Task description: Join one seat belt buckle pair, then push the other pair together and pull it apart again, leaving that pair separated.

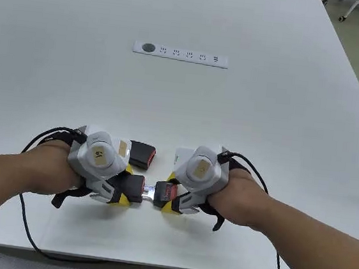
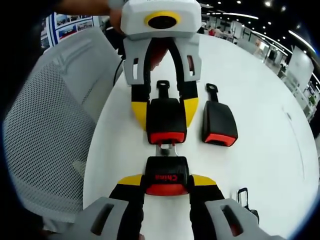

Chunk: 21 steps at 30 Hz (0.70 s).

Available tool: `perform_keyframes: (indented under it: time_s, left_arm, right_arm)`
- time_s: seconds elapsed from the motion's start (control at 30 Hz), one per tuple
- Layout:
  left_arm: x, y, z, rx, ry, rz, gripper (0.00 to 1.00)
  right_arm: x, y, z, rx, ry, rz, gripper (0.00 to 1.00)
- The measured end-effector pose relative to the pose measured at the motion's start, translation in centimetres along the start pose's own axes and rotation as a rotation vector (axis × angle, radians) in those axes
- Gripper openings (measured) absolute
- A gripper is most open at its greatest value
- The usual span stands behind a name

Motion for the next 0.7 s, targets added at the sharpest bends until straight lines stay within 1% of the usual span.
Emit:
perform_keyframes:
  time_s: [0.13,0.37,0.5,0.53,0.57,0.6,0.67,0.7]
  left_arm:
    - [0.0,0.3,0.2,0.024,-0.02,0.003,0.35]
    - [0.2,0.0,-0.2,0.036,-0.034,0.006,0.35]
    - [0.2,0.0,-0.3,0.037,-0.032,0.005,0.35]
    - [0.3,0.0,-0.3,0.038,-0.032,0.001,0.35]
    - [0.3,-0.1,-0.4,0.035,-0.03,-0.001,0.35]
    - [0.3,-0.2,-0.5,0.034,-0.029,0.002,0.35]
    - [0.3,-0.2,-0.5,0.03,-0.028,0.007,0.35]
    - [0.3,-0.2,-0.5,0.03,-0.028,0.008,0.35]
  right_arm:
    - [0.1,0.1,-0.1,-0.016,0.01,-0.018,0.31]
    - [0.3,0.4,-0.2,-0.014,0.009,-0.035,0.3]
    - [0.8,1.2,-0.4,-0.001,0.002,-0.027,0.3]
    - [1.0,1.8,-0.5,-0.001,0.0,-0.025,0.3]
    - [1.1,1.5,-0.4,0.025,-0.001,-0.044,0.3]
    - [1.1,1.5,-0.1,0.002,0.0,-0.043,0.3]
    - [1.4,1.0,0.2,0.008,0.0,-0.035,0.3]
    - [1.4,1.0,0.2,0.001,0.005,-0.034,0.3]
Point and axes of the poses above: the centre of the closed fingertips' face, and the gripper's own axes: x roughly forward along the fingers, z roughly to its right, y roughly out of its top, the point moved 1 cm from there along -x, roughly backward along the fingers, and after that the axes turned 3 degrees about -x, right-handed, at the moved point
